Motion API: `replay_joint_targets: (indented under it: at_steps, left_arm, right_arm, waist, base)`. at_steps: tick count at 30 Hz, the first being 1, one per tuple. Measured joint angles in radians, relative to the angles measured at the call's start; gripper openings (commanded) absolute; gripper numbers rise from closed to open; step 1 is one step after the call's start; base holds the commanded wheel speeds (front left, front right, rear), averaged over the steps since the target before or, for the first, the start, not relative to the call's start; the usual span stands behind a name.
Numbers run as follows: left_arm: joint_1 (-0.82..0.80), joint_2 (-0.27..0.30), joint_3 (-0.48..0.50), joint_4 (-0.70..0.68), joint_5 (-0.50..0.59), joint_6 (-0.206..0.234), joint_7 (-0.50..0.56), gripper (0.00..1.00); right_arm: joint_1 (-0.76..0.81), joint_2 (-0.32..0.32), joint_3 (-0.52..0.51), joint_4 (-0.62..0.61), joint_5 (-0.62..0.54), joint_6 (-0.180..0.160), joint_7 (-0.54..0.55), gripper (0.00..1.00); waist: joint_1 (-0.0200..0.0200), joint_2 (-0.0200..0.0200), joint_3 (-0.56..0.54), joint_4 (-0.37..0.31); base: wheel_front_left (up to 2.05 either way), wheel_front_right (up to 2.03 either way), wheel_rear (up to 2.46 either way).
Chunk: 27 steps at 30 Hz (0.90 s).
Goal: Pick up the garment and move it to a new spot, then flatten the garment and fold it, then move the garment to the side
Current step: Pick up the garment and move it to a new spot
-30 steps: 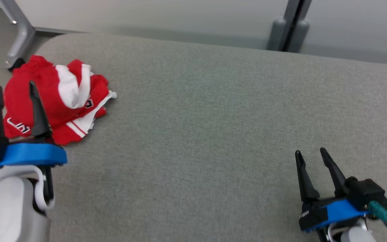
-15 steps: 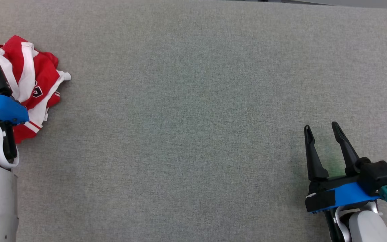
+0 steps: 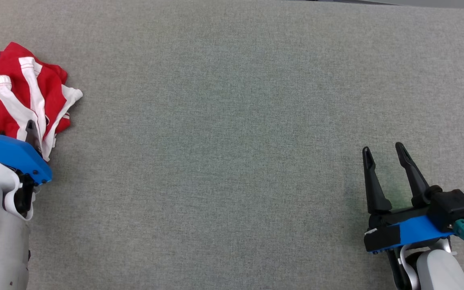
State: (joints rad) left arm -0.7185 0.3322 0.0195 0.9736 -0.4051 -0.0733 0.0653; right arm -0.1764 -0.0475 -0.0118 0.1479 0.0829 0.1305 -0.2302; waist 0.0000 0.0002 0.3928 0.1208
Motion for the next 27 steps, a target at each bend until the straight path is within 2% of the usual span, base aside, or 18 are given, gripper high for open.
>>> replay_joint_targets:
  at_steps: [3, 4, 5, 6, 11, 17, 23, 27]
  left_arm:
    - [-0.014, 0.001, -0.003, 0.030, -0.011, -0.012, 0.036, 1.00]
    - [-0.017, 0.001, -0.005, 0.037, -0.014, -0.015, 0.043, 0.49]
    - [-0.020, 0.002, -0.006, 0.044, -0.015, -0.016, 0.045, 0.11]
    - [-0.022, 0.002, -0.007, 0.051, -0.016, -0.016, 0.045, 0.00]
    - [-0.022, 0.006, -0.018, 0.069, -0.018, -0.025, 0.021, 0.00]
    - [-0.033, 0.031, -0.035, 0.035, -0.001, -0.030, -0.070, 0.00]
    - [-0.070, 0.052, -0.056, -0.062, 0.023, -0.028, -0.156, 0.00]
    - [-0.096, 0.058, -0.073, -0.180, 0.046, -0.020, -0.187, 0.00]
  right_arm:
    - [0.000, 0.000, 0.000, 0.000, 0.000, 0.000, 0.002, 1.00]
    - [0.000, 0.000, 0.002, 0.000, 0.000, 0.000, 0.002, 1.00]
    - [0.000, 0.000, 0.002, 0.000, 0.000, 0.000, 0.002, 1.00]
    - [0.000, 0.000, 0.004, 0.002, 0.000, 0.000, 0.005, 1.00]
    - [0.001, 0.000, 0.009, 0.016, 0.012, 0.000, 0.006, 1.00]
    - [0.007, 0.000, 0.021, 0.040, 0.029, 0.000, -0.002, 1.00]
    - [0.016, 0.000, 0.039, 0.070, 0.062, 0.000, -0.014, 1.00]
    - [0.019, 0.000, 0.047, 0.090, 0.083, 0.000, -0.022, 1.00]
  waist:
    - [-0.0001, 0.0000, -0.006, 0.001]
    - [0.0000, -0.0001, -0.009, 0.002]
    - [0.0000, 0.0000, -0.011, 0.002]
    - [0.0000, 0.0000, -0.015, 0.002]
    - [0.0000, 0.0000, -0.047, 0.006]
    - [-0.0001, -0.0001, -0.101, 0.010]
    - [-0.0001, -0.0002, -0.152, -0.002]
    - [-0.0001, -0.0002, -0.179, -0.024]
  base:
    - [0.00, 0.00, 0.00]
    - [0.00, 0.00, 0.00]
    - [0.00, 0.00, 0.00]
    - [0.00, 0.00, 0.00]
    - [0.00, 0.00, 0.00]
    - [0.00, 0.00, 0.00]
    - [0.00, 0.00, 0.00]
    - [0.00, 0.00, 0.00]
